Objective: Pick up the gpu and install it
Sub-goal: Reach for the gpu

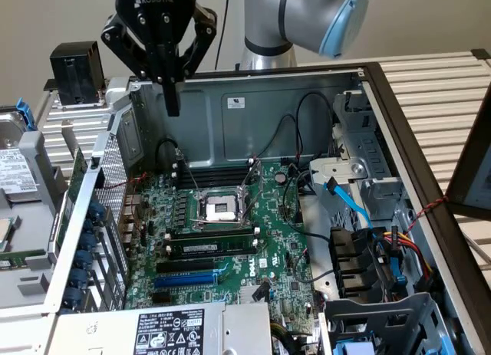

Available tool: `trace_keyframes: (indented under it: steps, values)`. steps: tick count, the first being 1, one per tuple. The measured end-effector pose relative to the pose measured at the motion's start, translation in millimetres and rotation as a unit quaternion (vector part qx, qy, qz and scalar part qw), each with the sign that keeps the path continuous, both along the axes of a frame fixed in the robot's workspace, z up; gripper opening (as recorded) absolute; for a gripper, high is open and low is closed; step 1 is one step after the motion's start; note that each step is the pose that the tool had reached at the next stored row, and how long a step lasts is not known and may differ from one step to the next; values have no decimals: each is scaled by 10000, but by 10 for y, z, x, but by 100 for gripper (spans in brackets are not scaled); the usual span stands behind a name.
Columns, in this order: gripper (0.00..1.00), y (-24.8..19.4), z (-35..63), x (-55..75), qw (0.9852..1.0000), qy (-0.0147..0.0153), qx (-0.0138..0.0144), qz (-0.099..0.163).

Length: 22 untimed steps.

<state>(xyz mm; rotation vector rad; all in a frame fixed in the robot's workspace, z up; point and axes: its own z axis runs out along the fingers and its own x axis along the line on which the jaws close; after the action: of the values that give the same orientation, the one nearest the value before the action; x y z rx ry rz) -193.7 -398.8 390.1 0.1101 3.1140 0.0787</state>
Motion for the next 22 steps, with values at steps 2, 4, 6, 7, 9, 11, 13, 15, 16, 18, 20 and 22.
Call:
trace_keyframes:
  steps: [2,4,6,7,9,11,13,15,16,18,20,22]
  values:
    - [11,0,-7,-91,10000,0,2,0]
    - [11,0,-15,-184,10000,0,4,0]
    - [11,0,-22,-275,10000,1,6,0]
    - [11,0,-25,-321,10000,0,7,-1]
    - [11,0,-33,-410,10000,0,9,0]
    - [11,0,-37,-502,10000,0,11,0]
    - [11,0,-41,-597,10000,0,15,0]
    - [11,0,-45,-687,10000,0,18,0]
    - [11,0,-47,-733,10000,0,19,-1]
    - [11,0,-51,-825,10000,0,23,0]
    - [11,0,-54,-914,10000,0,27,0]
    - [11,0,-58,-1007,10000,0,31,-1]
